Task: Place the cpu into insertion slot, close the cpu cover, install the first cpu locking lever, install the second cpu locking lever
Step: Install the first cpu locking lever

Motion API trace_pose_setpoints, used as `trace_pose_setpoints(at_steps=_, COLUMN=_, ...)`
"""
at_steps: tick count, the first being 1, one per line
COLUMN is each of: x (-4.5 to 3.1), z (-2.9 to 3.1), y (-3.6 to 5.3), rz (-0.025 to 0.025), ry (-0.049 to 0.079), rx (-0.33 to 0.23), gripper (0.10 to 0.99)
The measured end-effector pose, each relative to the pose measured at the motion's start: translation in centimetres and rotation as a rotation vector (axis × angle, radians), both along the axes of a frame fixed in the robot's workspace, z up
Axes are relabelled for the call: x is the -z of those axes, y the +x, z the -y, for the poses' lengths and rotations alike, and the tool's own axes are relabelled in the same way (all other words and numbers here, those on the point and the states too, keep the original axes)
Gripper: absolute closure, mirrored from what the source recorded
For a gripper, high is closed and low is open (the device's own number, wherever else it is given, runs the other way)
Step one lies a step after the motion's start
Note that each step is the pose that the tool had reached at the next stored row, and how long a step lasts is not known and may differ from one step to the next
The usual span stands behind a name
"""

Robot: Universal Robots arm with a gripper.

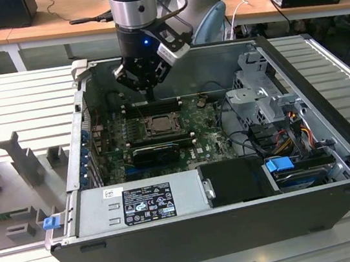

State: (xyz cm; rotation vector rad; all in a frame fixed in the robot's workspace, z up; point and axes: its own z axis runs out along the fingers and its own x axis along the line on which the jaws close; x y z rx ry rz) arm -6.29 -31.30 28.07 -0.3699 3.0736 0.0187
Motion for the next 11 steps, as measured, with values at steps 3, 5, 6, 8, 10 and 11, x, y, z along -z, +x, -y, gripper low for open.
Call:
trace_pose_setpoints(at_steps=3, x=0.07, z=0.00, y=-0.01, rz=0.0002, ry=0.000, rx=0.056, gripper=0.980)
trace_pose_setpoints(at_steps=5, x=0.11, z=0.00, y=-0.01, rz=0.0002, ry=0.000, rx=0.098, gripper=0.980)
trace_pose_setpoints(at_steps=6, x=0.13, z=0.00, y=-0.01, rz=0.0002, ry=0.000, rx=0.117, gripper=0.980)
trace_pose_setpoints(at_steps=8, x=0.18, z=0.00, y=0.00, rz=0.0002, ry=0.000, rx=0.176, gripper=0.980)
trace_pose_setpoints(at_steps=10, x=0.21, z=0.00, y=0.05, rz=0.0003, ry=0.000, rx=0.220, gripper=0.980)
trace_pose_setpoints(at_steps=11, x=0.21, z=0.00, y=0.10, rz=0.0002, ry=0.000, rx=0.237, gripper=0.980)
